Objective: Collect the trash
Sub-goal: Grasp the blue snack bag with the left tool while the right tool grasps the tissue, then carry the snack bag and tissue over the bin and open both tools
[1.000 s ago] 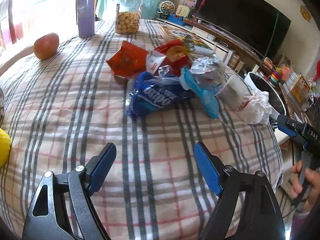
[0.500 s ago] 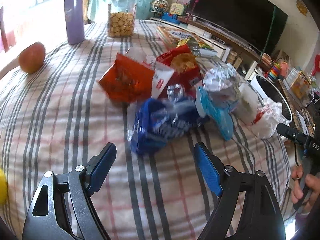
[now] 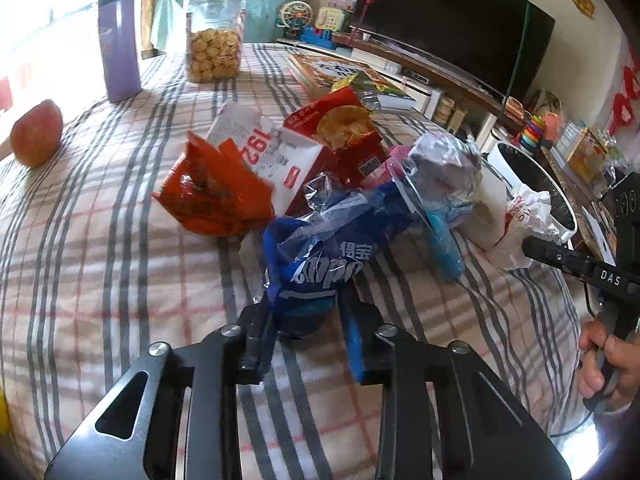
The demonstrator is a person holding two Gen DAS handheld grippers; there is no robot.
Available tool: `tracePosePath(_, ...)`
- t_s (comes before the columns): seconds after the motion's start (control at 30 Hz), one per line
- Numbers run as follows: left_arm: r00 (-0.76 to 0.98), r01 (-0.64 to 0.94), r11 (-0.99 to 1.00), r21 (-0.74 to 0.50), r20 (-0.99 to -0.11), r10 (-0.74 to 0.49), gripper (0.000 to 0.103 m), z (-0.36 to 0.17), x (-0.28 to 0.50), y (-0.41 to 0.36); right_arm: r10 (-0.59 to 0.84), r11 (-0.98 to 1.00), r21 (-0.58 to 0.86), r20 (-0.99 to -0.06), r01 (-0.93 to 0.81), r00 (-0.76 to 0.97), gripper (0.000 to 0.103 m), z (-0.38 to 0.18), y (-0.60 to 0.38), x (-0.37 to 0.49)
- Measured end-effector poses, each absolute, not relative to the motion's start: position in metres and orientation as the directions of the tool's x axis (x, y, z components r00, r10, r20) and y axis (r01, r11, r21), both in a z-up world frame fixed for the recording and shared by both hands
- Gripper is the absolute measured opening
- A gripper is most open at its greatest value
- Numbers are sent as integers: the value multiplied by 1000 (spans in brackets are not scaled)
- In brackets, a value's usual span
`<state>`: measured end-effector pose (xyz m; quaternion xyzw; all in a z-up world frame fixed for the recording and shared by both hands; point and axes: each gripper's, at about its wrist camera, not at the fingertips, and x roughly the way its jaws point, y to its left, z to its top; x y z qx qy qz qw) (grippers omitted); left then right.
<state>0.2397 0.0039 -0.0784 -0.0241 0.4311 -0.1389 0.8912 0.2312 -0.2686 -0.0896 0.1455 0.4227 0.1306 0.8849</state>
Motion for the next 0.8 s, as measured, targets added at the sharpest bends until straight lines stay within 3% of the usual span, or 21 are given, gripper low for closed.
tracePosePath(0.4, 635, 157, 971, -180, -735, -239, 23, -63, 176, 13, 376, 917, 372, -686, -144, 622, 30, -80, -268, 205)
tracePosePath(0.8, 697, 110, 978, -178, -687, -204, 23, -35, 166, 15, 380, 914, 376, -662, -152, 646, 30, -67, -281, 187)
